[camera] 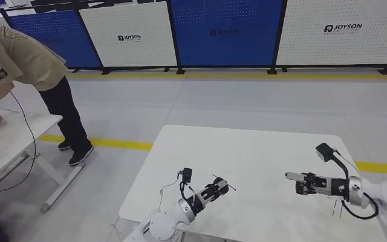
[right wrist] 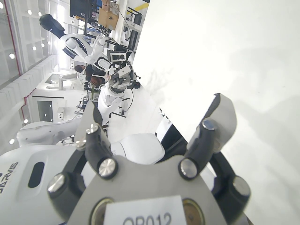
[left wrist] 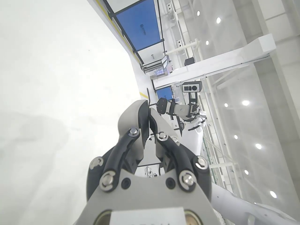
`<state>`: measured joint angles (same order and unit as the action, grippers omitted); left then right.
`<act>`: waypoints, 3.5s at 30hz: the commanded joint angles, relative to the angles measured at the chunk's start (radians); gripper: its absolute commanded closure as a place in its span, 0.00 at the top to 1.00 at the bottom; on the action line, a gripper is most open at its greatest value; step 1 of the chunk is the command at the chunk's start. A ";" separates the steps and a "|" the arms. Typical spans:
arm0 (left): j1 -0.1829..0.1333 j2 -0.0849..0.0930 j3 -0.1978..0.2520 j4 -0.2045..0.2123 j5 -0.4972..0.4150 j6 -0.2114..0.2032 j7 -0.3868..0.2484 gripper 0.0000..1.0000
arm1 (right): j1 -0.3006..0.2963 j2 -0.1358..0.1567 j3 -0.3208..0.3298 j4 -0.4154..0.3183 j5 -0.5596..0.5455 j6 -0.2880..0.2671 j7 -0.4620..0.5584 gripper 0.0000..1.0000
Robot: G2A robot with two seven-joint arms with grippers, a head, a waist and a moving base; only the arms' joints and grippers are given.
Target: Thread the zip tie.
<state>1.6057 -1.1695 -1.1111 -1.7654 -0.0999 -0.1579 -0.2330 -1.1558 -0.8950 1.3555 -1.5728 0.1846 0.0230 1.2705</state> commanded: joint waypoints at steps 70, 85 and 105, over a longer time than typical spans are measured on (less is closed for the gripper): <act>0.000 0.000 0.000 0.000 0.000 0.000 0.000 0.00 | 0.128 0.128 -0.084 0.024 -0.634 0.317 0.108 1.00; 0.000 0.000 0.000 0.000 0.000 0.000 0.000 0.00 | 0.185 0.110 -0.197 0.042 -0.650 0.317 0.119 1.00; 0.000 0.000 0.000 0.000 0.000 0.000 0.000 0.00 | 0.186 0.104 -0.206 0.074 -0.729 0.317 0.119 1.00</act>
<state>1.6057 -1.1695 -1.1111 -1.7654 -0.0999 -0.1580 -0.2330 -0.9698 -0.7909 1.1494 -1.4993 -0.5441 0.3400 1.3900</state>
